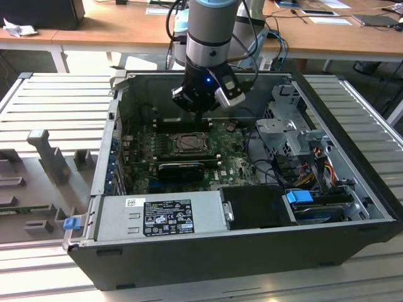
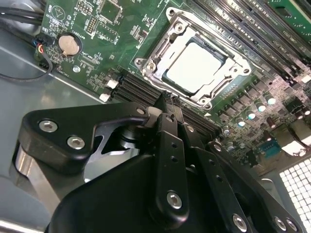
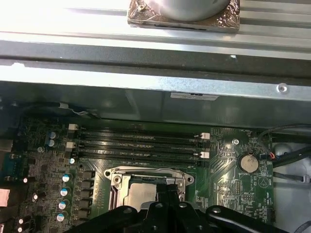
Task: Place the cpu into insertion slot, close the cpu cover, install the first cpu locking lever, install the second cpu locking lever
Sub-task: 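Install the second cpu locking lever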
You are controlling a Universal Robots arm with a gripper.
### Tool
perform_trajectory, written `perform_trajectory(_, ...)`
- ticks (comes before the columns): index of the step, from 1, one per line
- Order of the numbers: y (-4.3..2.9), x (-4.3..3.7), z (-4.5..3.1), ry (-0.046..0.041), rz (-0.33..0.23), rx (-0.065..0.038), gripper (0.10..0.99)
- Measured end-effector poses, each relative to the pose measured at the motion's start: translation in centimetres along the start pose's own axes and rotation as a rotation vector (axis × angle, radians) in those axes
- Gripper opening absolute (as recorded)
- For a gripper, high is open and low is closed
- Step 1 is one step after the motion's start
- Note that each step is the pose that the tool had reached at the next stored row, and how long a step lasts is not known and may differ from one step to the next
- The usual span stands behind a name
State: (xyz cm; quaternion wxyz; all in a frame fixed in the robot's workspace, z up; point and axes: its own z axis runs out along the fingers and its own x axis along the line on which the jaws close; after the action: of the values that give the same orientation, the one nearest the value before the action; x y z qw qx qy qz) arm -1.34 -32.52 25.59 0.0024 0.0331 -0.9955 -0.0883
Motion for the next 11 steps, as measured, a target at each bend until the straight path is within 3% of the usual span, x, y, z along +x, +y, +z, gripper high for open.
perform_trajectory(5, 0.15, -0.01, -0.87, -0.0008, 0.0, -0.005, 0.106)
perform_trajectory(9, -0.06, 0.01, -0.93, -0.0017, -0.001, -0.018, 0.106)
perform_trajectory(11, -0.58, 0.05, -1.02, -0.0021, -0.001, -0.025, 0.106)
